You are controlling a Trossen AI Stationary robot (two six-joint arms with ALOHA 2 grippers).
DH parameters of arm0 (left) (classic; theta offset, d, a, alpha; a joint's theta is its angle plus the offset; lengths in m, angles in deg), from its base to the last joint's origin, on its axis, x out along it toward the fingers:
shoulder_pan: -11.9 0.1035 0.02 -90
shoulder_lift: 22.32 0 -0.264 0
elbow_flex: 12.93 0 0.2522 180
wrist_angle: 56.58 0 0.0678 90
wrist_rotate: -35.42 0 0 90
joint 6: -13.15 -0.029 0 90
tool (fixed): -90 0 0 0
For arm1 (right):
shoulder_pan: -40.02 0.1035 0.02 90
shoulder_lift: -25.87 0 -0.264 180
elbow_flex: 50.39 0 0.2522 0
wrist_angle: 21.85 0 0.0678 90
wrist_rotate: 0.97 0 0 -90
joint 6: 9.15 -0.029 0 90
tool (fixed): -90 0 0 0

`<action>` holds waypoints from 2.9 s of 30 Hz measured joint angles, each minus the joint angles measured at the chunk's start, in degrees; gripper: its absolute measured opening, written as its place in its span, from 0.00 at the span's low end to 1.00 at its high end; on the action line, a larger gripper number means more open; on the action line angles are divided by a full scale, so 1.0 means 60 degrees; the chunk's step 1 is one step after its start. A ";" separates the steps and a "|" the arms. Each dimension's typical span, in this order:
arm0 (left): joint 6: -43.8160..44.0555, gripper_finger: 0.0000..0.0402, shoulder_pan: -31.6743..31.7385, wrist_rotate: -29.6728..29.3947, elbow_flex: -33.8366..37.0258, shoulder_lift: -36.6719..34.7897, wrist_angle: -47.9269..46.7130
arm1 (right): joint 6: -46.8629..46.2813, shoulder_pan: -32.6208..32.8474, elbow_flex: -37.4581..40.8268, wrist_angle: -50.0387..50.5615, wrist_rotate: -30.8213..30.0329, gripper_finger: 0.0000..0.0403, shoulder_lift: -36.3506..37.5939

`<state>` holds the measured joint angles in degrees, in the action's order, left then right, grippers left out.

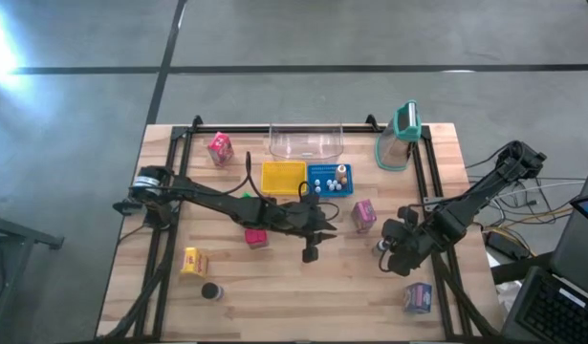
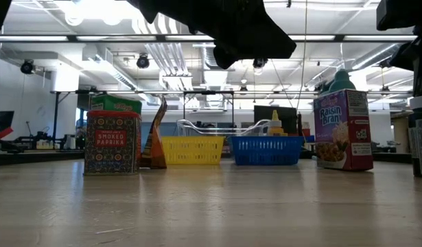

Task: Pick & Place Kitchen Items
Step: Put the black food coloring bottle into the blue bin

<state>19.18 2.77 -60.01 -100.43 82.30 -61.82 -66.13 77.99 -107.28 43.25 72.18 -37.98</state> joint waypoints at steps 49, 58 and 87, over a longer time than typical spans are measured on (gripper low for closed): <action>0.0217 0.23 -0.0879 -0.2453 0.4244 -0.3042 0.3191 | 0.7878 -0.6523 -0.3639 -0.0791 0.2632 0.11 -0.0948; 0.0153 0.23 -0.0976 -0.2543 0.4244 -0.3053 0.3102 | 0.9454 -0.7757 -0.4657 -0.0684 0.2664 0.10 -0.2463; 0.0324 0.23 -0.1004 -0.2794 0.4528 -0.3053 0.3076 | 1.0854 -0.9672 -0.5246 -0.1392 0.2885 0.10 -0.4347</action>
<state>21.12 -3.25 -76.77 -73.26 63.98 -43.36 -1.01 19.96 -138.76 34.89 89.50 -64.06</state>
